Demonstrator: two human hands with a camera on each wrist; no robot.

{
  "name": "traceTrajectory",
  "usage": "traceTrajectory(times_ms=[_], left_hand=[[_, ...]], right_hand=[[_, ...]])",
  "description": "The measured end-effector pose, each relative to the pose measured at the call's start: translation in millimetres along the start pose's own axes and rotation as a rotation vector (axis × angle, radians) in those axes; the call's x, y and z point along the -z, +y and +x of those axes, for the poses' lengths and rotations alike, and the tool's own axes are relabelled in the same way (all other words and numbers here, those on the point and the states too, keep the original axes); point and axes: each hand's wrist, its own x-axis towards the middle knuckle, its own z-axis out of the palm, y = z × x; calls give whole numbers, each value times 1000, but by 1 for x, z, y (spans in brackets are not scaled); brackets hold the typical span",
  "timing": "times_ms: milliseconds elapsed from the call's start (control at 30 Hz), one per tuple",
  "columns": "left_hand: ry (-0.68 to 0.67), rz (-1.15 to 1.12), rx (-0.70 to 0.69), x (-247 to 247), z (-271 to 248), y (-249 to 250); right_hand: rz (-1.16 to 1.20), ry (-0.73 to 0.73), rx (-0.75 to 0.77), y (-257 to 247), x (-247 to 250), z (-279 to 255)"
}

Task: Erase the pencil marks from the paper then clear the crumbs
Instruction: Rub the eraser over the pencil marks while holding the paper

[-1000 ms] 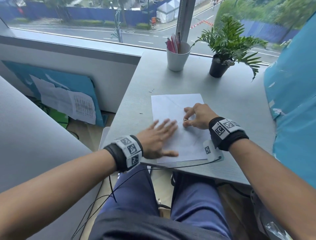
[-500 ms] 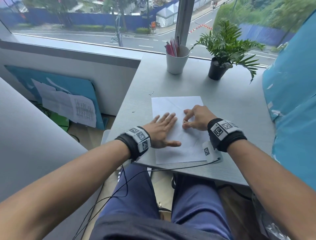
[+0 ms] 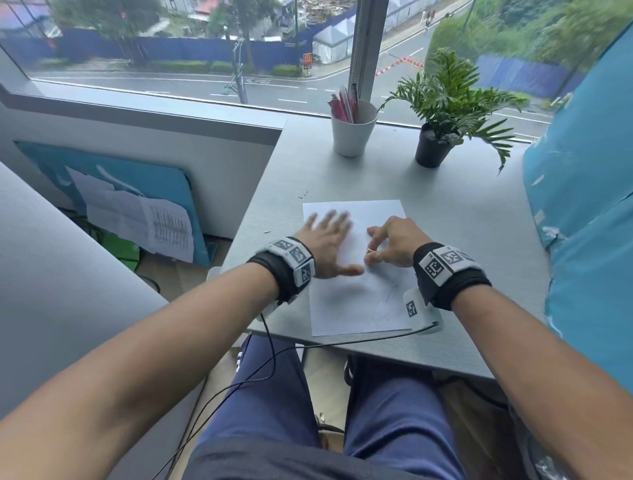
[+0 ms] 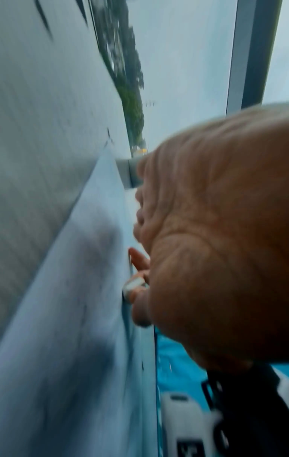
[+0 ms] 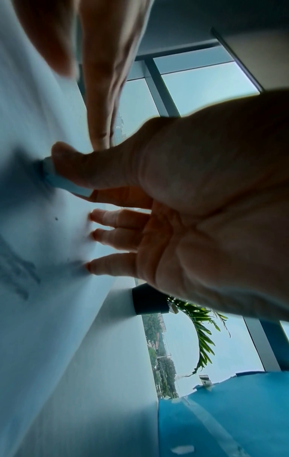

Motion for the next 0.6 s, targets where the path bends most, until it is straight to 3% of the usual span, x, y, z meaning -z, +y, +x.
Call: traceTrajectory(times_ms=[67,133,200,333,367,433,500,533,600], left_hand=[[-103,-59,-195,-9,1,10],[-89,-119,-168,-15,4,2],[-49,-132,-25,-15,4,-14],[-102,-26,426,-1,2,-30],[-51,-10,437,2,1,-28],[73,3,195,2,3,-18],[14,11,-132,-5,2,-4],[-42,2,-215,-10,0,2],[-79,-53,-218,-20,-1,1]], right_hand=[[-10,5,4,0,0,0],[-9,-1,1,-2,0,-1],[-6,-3,-10,-3,1,0],[6,-7,-21,-4,0,0],[7,-3,-22,-4,0,0],[5,5,-24,-4,0,1],[-11,9,-22,-4,1,1],[-19,9,-22,-4,1,0],[-17,5,-22,-5,1,1]])
